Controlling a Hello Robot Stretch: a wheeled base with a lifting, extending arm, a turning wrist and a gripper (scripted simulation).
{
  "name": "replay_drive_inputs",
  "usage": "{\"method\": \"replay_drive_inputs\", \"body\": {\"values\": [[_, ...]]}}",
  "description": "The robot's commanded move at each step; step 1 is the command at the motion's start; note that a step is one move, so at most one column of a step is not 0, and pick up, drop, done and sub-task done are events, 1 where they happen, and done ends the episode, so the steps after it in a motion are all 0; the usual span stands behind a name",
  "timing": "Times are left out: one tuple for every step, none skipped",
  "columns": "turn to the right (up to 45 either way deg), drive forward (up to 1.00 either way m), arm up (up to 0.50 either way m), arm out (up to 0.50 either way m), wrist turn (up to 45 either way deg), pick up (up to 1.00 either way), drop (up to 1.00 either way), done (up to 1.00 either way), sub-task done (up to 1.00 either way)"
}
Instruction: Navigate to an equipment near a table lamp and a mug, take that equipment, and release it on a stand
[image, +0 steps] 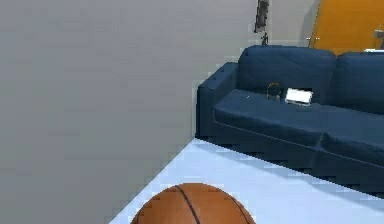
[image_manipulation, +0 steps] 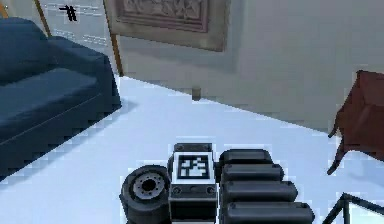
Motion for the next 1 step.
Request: {"method": "replay_drive_inputs", "body": {"values": [[33.0, 0.00, 0.00, 0.00, 0.0, 0.00, 0.00, 0.00, 0.00]]}}
